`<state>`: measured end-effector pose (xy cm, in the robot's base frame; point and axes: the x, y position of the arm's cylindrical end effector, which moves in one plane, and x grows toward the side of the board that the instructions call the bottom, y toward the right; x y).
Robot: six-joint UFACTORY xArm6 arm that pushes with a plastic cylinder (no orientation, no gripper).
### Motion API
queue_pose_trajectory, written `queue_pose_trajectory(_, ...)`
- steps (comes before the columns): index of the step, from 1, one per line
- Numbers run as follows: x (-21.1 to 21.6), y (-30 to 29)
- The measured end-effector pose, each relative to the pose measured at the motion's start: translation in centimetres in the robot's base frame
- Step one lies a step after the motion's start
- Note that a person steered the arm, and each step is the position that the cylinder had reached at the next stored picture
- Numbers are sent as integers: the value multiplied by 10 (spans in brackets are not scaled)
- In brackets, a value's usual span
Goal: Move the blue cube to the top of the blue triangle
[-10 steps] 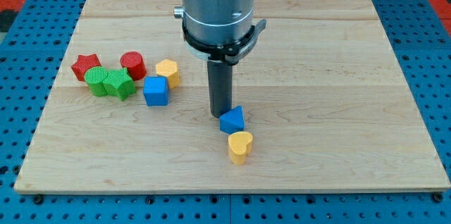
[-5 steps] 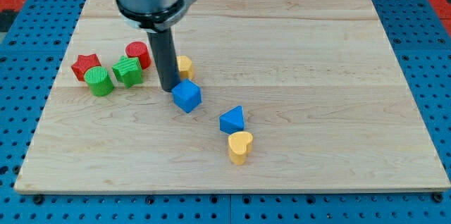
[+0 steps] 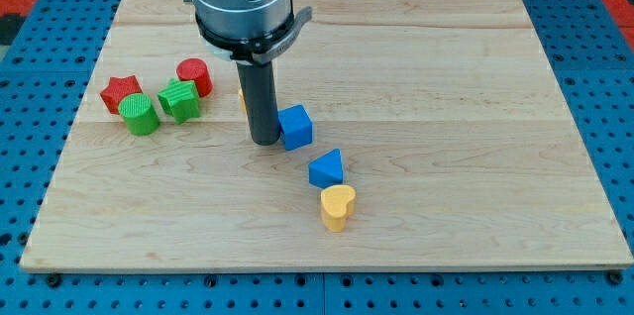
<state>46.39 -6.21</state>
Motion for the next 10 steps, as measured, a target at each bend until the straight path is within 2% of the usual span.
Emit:
queue_pose_trajectory(2,-11,34)
queue_pose_trajectory(5,-65,58)
queue_pose_trajectory(8,-23,64)
queue_pose_trajectory(9,-49,71)
queue_pose_trajectory(10,-63,103)
